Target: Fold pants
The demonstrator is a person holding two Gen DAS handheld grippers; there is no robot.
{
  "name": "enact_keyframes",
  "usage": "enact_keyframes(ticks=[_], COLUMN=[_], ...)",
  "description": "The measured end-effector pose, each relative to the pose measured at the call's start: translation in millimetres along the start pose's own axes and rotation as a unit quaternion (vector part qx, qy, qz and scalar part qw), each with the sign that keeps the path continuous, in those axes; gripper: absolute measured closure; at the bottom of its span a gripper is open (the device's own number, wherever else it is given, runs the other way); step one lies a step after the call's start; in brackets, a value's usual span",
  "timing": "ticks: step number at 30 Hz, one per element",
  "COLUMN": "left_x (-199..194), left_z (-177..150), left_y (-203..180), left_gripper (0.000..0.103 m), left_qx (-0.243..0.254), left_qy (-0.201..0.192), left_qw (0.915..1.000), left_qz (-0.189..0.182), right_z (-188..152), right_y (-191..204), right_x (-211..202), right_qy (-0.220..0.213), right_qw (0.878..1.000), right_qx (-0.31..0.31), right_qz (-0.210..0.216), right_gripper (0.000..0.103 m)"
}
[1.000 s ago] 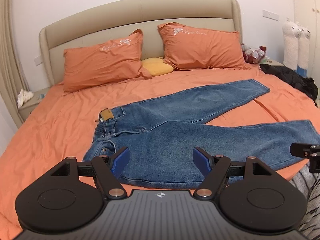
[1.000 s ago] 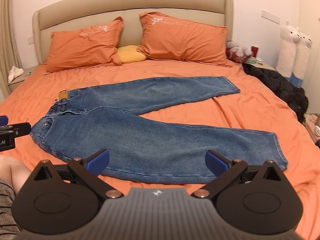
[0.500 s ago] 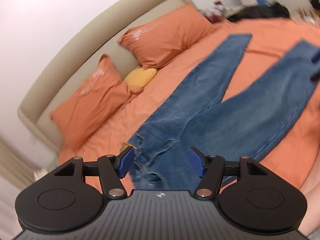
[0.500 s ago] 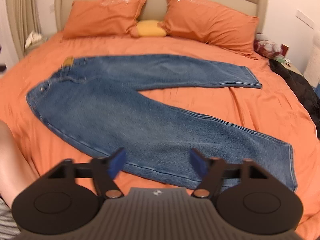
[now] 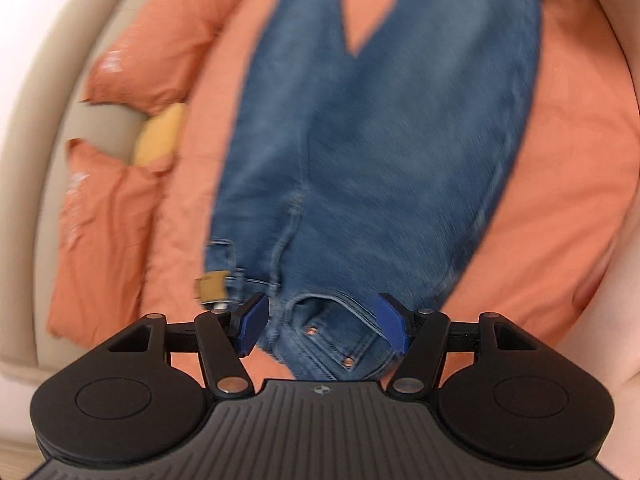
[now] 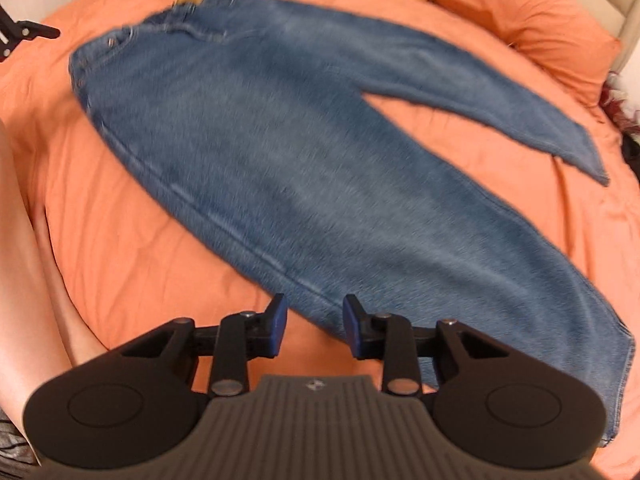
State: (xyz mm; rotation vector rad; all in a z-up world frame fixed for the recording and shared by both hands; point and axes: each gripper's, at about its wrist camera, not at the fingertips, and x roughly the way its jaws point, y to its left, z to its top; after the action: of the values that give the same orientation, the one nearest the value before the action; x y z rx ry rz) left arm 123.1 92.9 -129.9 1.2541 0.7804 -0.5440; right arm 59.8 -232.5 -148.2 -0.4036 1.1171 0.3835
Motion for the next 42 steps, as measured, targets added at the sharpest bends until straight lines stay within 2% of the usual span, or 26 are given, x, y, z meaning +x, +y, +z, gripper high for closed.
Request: enact_keyframes(ticks=[5,10,13,16,18,20,22,24,28,30,32,34,35,36,37,39,42], left_x=[37,61,76,84,90,92,92,93,97,96,95,96,95,95,93,89,77], left_z=[-3,-3,-4,-5,-6,-7,-7,-7,-6,-3,-2,1,3,4,5,9,12], left_y=[-11,-21,-29,-37,-43,-44,-42,-40,-43,-47,-51,-53,-55,-54,-54,-45,-32], left_gripper=[0.030,0.028,0.024,0.019,0.015,0.013,0.012,0.010,0.005,0.001,0.001,0.019,0.047,0.061,0.063,0.078,0.081], left_qx=[0.034,0.049,0.062,0.075,0.085,0.091,0.089,0.087,0.100,0.107,0.106,0.097,0.091,0.089,0.081,0.053,0.021], left_qy=[0.015,0.023,0.034,0.038,0.033,0.029,0.025,0.023,0.017,0.016,0.020,0.024,0.025,0.027,0.026,0.024,0.018], left_qw=[0.9984,0.9956,0.9929,0.9909,0.9909,0.9908,0.9909,0.9912,0.9909,0.9911,0.9918,0.9933,0.9947,0.9956,0.9963,0.9983,0.9996], left_qz=[-0.042,-0.076,-0.096,-0.105,-0.098,-0.096,-0.097,-0.097,-0.088,-0.077,-0.068,-0.058,-0.040,-0.017,-0.012,-0.009,-0.002], right_z=[6,15,17,20,22,26,31,40,65,77,84,86,86,86,86,82,78], right_y=[11,22,30,37,39,41,41,34,0,-13,-18,-19,-20,-20,-20,-21,-25], right_x=[19,43,55,66,68,63,55,45,23,18,20,25,27,27,29,27,29], right_qy=[0.013,0.031,0.040,0.045,0.040,0.032,0.028,0.014,-0.021,-0.025,-0.027,-0.021,-0.017,-0.012,-0.009,-0.008,-0.010], right_qw=[0.999,0.996,0.993,0.989,0.988,0.986,0.986,0.988,0.996,0.998,0.998,0.998,0.998,0.998,0.998,0.998,0.999], right_qx=[-0.034,-0.077,-0.109,-0.140,-0.151,-0.162,-0.166,-0.156,-0.087,-0.058,-0.050,-0.057,-0.059,-0.060,-0.058,-0.051,-0.040], right_qz=[0.008,0.008,0.005,-0.007,-0.012,-0.009,-0.008,-0.012,-0.008,0.002,0.005,0.009,0.013,0.017,0.019,0.024,0.030], right_gripper=[0.075,0.069,0.061,0.059,0.063,0.085,0.094,0.097,0.098,0.098,0.098,0.098,0.098,0.098,0.098,0.098,0.098])
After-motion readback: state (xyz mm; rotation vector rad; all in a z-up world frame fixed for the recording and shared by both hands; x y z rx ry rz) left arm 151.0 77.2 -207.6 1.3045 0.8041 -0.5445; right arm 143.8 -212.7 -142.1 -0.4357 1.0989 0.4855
